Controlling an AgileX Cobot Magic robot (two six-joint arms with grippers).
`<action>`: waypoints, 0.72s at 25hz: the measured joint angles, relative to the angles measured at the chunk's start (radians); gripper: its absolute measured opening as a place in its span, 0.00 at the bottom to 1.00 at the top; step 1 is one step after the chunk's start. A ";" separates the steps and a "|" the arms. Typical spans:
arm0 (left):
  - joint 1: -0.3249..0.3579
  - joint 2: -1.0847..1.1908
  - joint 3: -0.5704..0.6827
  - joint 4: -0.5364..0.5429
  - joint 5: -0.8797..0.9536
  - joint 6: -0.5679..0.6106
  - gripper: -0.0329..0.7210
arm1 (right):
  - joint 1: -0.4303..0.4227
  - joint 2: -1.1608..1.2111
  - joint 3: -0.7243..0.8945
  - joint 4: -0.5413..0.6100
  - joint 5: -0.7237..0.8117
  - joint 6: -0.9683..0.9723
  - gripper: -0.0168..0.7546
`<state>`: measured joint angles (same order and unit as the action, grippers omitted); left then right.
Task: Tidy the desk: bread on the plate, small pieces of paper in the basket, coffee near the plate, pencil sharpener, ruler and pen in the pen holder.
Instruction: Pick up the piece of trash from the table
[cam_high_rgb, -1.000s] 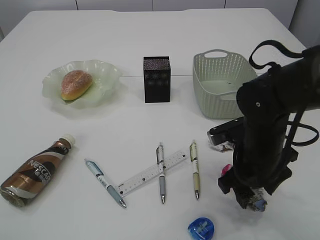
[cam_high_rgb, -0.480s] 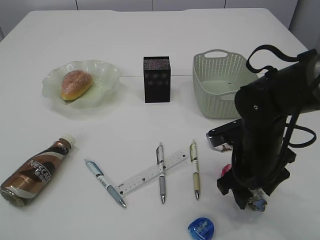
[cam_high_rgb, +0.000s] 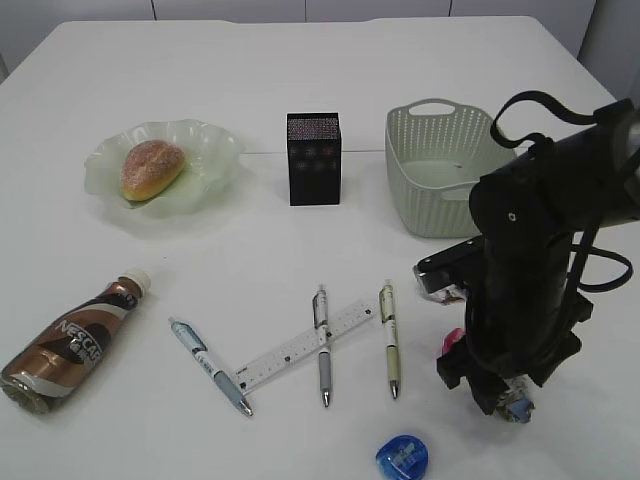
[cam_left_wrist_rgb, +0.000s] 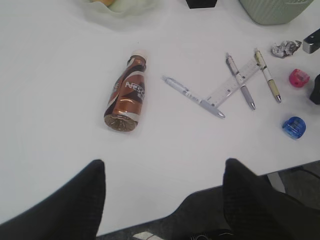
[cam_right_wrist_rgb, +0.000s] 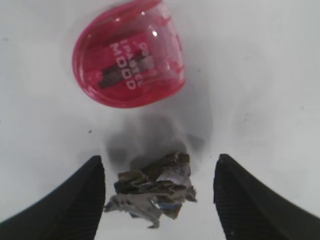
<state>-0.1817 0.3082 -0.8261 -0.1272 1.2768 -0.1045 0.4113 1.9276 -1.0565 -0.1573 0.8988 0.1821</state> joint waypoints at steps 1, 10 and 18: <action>0.000 0.000 0.000 0.000 0.000 0.000 0.75 | 0.000 0.000 0.000 0.000 -0.002 0.000 0.70; 0.000 0.000 0.000 0.000 0.000 0.000 0.75 | 0.000 0.027 -0.004 0.002 0.003 0.002 0.70; 0.000 0.000 0.000 0.000 0.000 0.000 0.74 | 0.000 0.028 -0.006 0.008 0.003 0.002 0.68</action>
<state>-0.1817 0.3082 -0.8261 -0.1272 1.2768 -0.1045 0.4113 1.9561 -1.0621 -0.1489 0.9022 0.1842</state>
